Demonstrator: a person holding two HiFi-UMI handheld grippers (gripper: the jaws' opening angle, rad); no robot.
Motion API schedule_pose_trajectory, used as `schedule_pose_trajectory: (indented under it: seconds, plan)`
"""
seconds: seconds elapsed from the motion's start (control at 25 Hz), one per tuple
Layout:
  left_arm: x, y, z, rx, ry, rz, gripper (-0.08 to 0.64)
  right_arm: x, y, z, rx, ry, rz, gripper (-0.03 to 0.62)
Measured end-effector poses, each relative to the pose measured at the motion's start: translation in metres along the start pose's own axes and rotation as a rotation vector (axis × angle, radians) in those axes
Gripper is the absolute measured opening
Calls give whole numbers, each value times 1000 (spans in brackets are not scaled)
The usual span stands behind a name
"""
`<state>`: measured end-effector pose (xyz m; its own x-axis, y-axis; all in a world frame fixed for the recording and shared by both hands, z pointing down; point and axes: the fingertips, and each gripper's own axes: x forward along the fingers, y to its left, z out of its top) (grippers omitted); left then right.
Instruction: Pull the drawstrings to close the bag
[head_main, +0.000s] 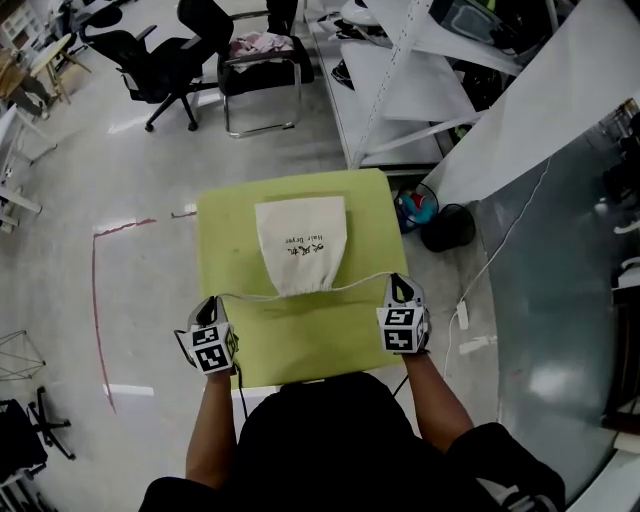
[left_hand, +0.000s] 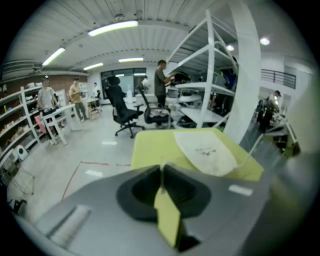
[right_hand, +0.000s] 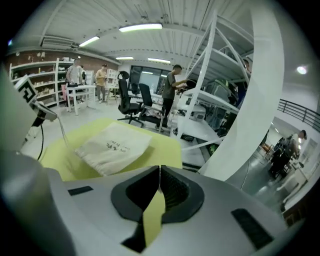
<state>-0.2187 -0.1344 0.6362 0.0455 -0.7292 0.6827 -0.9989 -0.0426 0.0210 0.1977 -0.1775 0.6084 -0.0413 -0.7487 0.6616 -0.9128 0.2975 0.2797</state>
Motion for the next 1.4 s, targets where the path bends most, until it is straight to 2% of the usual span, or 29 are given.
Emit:
schedule_pose_trajectory:
  seconds: [0.16, 0.48, 0.64, 0.84, 1.0, 1.04, 1.08, 1.12, 1.24, 1.32, 1.4]
  plan:
    - [7, -3, -43, 12, 103, -25, 28, 6, 17, -46, -34, 91, 41, 14]
    - [24, -24, -104, 37, 240, -76, 29, 21, 45, -110, 4, 241, 118, 14]
    - [30, -27, -130, 144, 287, -55, 31, 28, 61, -133, -39, 279, 152, 14]
    - [30, -32, -159, 133, 355, -68, 43, 29, 71, -155, -77, 304, 175, 14]
    - [23, -34, -173, 120, 362, -76, 112, 26, 82, -171, -79, 327, 202, 18]
    - [21, -35, -176, 117, 363, -84, 134, 25, 84, -173, -74, 329, 213, 47]
    - [20, -36, -179, 113, 364, -95, 162, 23, 86, -175, -66, 328, 221, 132]
    - [17, -37, -181, 107, 366, -108, 185, 20, 87, -176, -56, 326, 226, 168]
    - [5, -42, -185, 107, 355, -154, 265, 9, 87, -170, -11, 304, 230, 192]
    - [-3, -44, -182, 120, 337, -175, 276, 1, 85, -160, 8, 272, 221, 193]
    - [-11, -45, -163, 113, 285, -178, 276, -6, 81, -142, 6, 224, 202, 192]
